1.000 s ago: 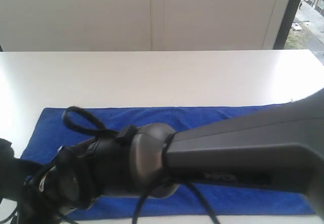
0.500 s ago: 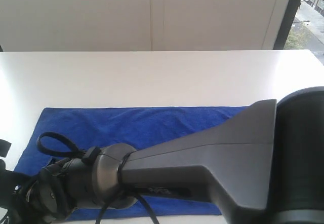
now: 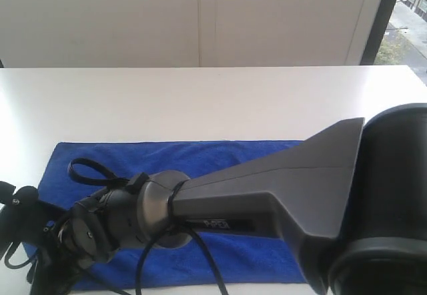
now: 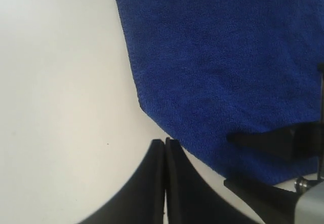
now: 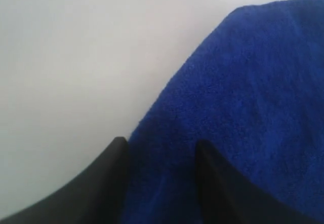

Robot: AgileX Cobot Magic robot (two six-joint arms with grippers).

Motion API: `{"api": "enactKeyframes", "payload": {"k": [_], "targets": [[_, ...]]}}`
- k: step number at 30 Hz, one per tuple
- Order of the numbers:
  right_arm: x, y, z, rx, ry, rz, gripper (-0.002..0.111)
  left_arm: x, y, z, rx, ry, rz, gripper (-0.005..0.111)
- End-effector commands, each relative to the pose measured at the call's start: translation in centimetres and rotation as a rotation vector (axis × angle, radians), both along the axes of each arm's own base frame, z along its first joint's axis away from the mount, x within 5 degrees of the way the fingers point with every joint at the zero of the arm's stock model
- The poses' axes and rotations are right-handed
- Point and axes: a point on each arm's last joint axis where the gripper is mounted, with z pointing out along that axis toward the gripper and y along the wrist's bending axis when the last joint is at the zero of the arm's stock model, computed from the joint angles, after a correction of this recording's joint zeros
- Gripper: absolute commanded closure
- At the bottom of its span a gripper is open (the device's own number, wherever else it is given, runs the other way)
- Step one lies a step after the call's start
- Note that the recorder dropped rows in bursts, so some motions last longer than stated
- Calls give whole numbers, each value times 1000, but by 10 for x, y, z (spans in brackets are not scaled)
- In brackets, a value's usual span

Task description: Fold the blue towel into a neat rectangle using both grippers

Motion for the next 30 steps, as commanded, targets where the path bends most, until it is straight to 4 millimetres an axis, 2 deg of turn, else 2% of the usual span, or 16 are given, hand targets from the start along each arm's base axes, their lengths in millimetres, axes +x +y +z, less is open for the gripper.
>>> {"api": "enactKeyframes", "payload": {"k": [1,3,6,7,12,17,21,24,27,30], "targets": [[0,-1,-8,-26,13,7,67,-2,0,0,-12,7,11,107],[0,-1,-8,-29,15,8,74,-2,0,0,-12,7,11,107],[1,-1,2,-12,2,7,103,-2,0,0,-12,7,11,107],[1,-1,6,-5,-2,7,108,-2,0,0,-12,7,11,107],[16,-14,34,40,-29,-37,108,-3,0,-1,-11,11,11,107],[50,-48,29,-3,52,-157,108,-3,0,-1,-11,16,10,107],[63,-62,28,-14,67,-195,108,-3,0,-1,-13,16,11,107],[65,-65,28,-20,74,-199,107,-3,0,-1,-13,16,11,107],[64,-65,27,-33,70,-186,94,-3,0,-1,-13,16,11,107],[63,-66,27,-49,77,-177,72,-4,0,-7,-12,11,14,107]]}}
